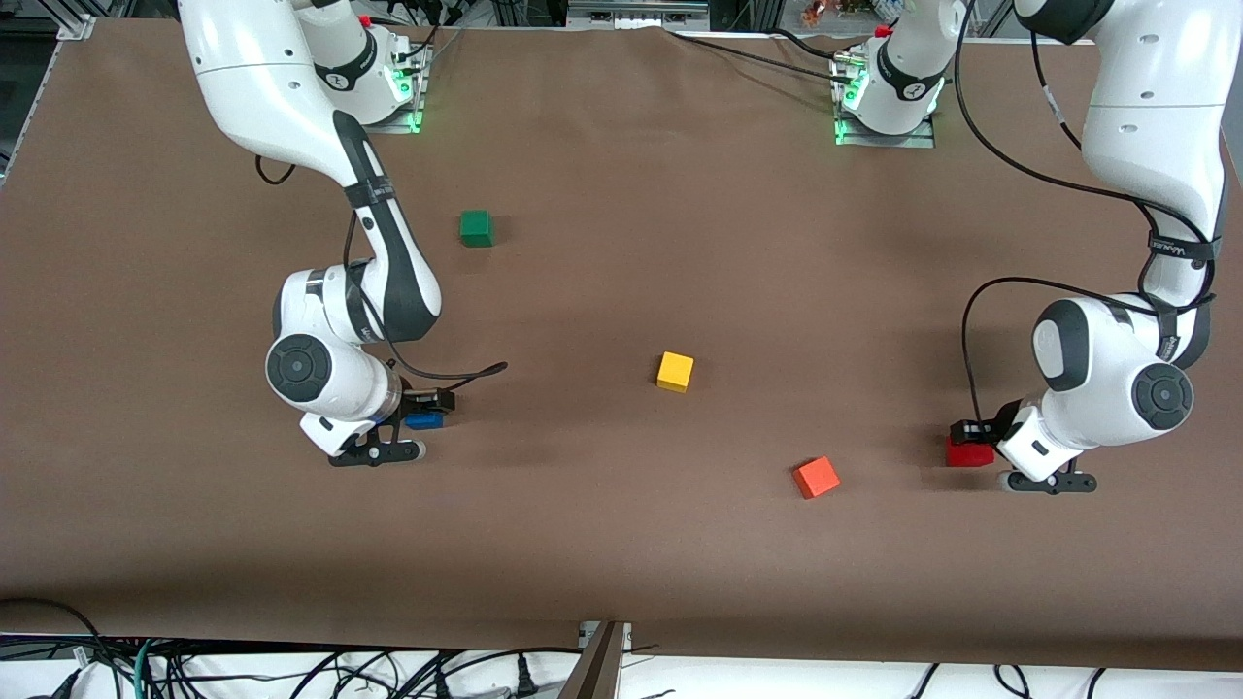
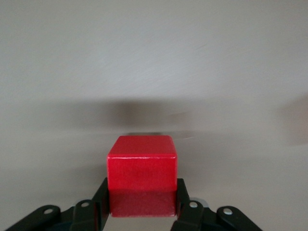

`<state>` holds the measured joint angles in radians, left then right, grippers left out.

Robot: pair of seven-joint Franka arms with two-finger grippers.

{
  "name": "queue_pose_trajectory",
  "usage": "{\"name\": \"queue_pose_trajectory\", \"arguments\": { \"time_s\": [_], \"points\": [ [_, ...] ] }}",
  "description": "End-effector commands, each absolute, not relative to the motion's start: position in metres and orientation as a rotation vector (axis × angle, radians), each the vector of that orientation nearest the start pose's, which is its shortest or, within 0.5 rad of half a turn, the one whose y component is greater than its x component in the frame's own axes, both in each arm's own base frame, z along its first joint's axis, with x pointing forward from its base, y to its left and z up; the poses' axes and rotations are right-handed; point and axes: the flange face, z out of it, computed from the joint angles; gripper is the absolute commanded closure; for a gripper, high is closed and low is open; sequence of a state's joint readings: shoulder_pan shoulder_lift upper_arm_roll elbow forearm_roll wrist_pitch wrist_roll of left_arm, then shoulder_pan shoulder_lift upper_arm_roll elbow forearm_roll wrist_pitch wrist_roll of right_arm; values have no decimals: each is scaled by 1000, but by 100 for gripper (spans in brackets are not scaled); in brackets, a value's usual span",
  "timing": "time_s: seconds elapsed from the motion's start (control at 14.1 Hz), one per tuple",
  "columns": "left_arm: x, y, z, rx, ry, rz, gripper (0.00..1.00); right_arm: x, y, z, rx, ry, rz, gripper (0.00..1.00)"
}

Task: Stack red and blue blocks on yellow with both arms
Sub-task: 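Carry the red cube onto the yellow cube while the right gripper lifts blue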

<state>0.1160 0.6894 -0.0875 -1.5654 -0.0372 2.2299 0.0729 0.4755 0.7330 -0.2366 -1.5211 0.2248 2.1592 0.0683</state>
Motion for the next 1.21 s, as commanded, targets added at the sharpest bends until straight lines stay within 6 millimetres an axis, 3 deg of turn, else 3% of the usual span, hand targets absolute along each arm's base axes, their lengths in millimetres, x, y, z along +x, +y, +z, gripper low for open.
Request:
{"name": "queue_pose_trajectory", "arguments": {
  "time_s": [0.0,0.21,0.35,0.5,0.57,0.71,0.85,1.13],
  "points": [
    [708,-43,295,-3263,27,21,100,667,194,218,-3104,-155,93,14],
    [699,-156,320,-3276,61,73,100,663,200,213,-3095,-167,97,32],
    [680,-234,328,-3264,153,63,100,663,200,213,-3094,-167,100,43],
    [649,-311,320,-3249,258,94,100,664,199,216,-3093,-165,95,55],
    [638,-334,311,-3246,194,113,100,666,198,220,-3091,-177,93,57],
    [623,-362,308,-3244,127,127,100,666,199,242,-3079,-184,99,57],
    [613,-378,308,-3238,164,130,100,667,203,280,-3064,-198,120,57],
    [592,-404,287,-3197,232,161,100,661,202,358,-3032,-211,144,57]
  ]
}}
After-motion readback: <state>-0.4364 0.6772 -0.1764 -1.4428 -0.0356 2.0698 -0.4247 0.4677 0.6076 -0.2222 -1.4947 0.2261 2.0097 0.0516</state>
